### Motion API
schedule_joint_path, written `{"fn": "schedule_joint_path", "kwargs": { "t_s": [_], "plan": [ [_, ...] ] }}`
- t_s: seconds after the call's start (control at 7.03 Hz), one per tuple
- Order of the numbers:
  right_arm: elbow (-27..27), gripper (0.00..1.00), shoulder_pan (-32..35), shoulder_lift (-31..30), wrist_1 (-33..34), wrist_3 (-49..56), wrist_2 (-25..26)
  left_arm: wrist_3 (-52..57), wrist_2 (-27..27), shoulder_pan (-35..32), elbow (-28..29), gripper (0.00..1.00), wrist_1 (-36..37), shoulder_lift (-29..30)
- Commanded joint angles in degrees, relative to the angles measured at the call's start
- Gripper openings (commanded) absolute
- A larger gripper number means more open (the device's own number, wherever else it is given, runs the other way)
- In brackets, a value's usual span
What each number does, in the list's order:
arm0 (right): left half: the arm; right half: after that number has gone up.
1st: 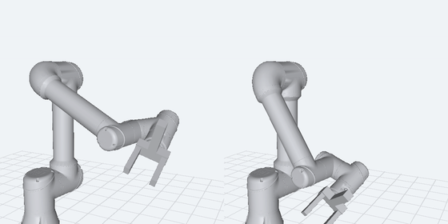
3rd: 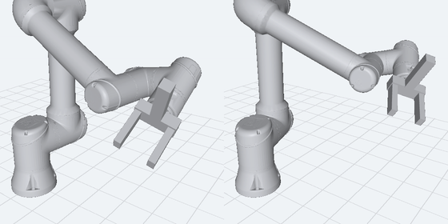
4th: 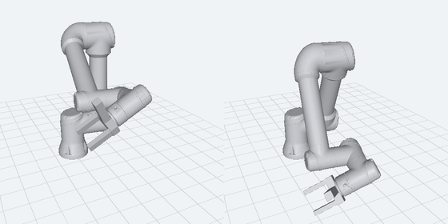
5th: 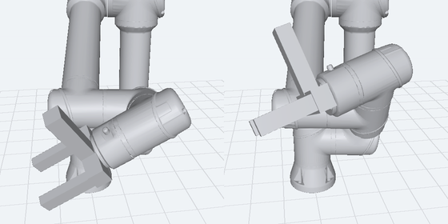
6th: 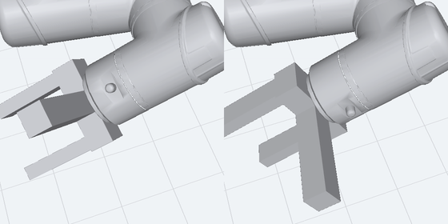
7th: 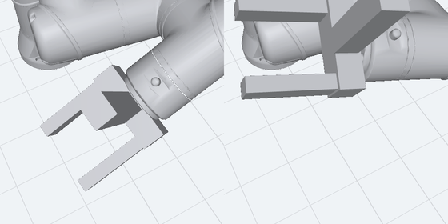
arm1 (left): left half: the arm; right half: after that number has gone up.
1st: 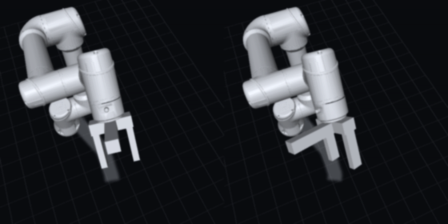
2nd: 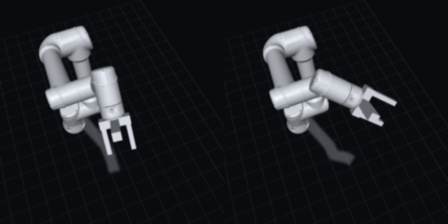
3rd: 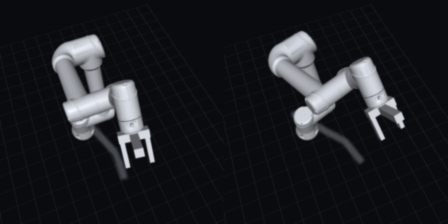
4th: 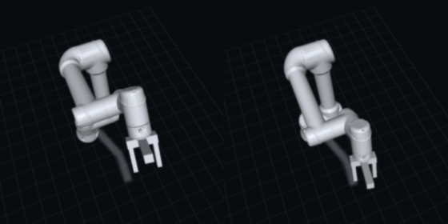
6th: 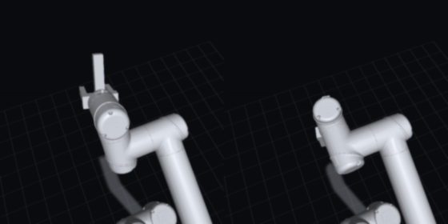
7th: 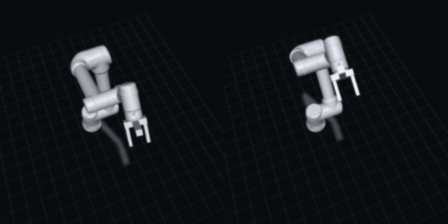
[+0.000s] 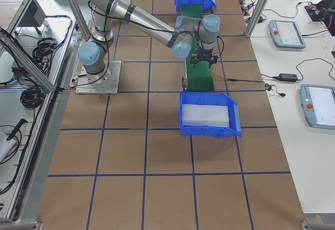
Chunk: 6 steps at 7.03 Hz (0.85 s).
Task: Transport two buttons from left to right
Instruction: 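Hold the right gripper open over the belt as the red button arrives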
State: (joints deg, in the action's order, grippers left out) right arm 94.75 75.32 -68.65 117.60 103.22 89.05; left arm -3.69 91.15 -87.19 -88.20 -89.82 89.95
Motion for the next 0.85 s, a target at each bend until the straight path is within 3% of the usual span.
{"fn": "schedule_joint_path", "kwargs": {
  "t_s": [0.0, 0.14, 0.71],
  "plan": [
    [0.0, 0.94, 0.0, 0.0, 0.0, 0.05, -0.01, 0.0, 0.34, 0.0, -0.13, 1.0, 0.0, -0.48],
    [-0.17, 1.0, 0.0, -0.08, 0.17, 0.49, 0.08, 0.0, 0.34, 0.0, -0.13, 1.0, 0.09, -0.13],
    [0.0, 1.0, 1.14, -0.61, 0.61, 0.14, 0.25, 0.0, 0.26, 0.0, -0.04, 1.0, 0.26, -0.04]
  ]
}}
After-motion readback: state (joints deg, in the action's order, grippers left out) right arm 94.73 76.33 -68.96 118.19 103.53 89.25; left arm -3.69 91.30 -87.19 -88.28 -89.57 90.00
